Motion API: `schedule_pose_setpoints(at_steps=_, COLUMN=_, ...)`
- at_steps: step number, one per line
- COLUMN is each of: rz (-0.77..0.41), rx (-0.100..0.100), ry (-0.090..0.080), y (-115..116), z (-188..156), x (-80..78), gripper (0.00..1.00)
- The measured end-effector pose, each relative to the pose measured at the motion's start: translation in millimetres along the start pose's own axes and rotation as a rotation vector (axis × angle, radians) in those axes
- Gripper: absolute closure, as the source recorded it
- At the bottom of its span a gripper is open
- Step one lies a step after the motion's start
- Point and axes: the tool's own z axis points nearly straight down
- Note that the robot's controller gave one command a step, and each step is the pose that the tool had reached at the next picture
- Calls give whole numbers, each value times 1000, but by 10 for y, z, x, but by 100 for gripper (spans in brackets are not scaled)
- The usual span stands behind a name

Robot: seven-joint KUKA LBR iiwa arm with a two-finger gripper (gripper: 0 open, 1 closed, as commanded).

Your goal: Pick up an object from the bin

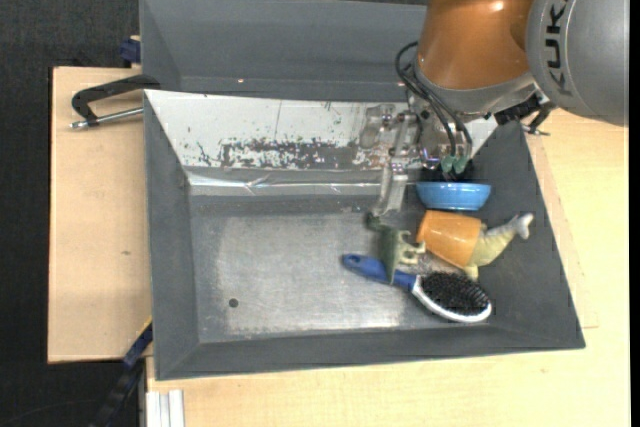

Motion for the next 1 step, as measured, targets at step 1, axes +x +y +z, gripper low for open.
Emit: schedule_pose_setpoints(at_steps=1, rz=-3, rx=4, ry=7, y=-860, z=636, x=27, gripper=0)
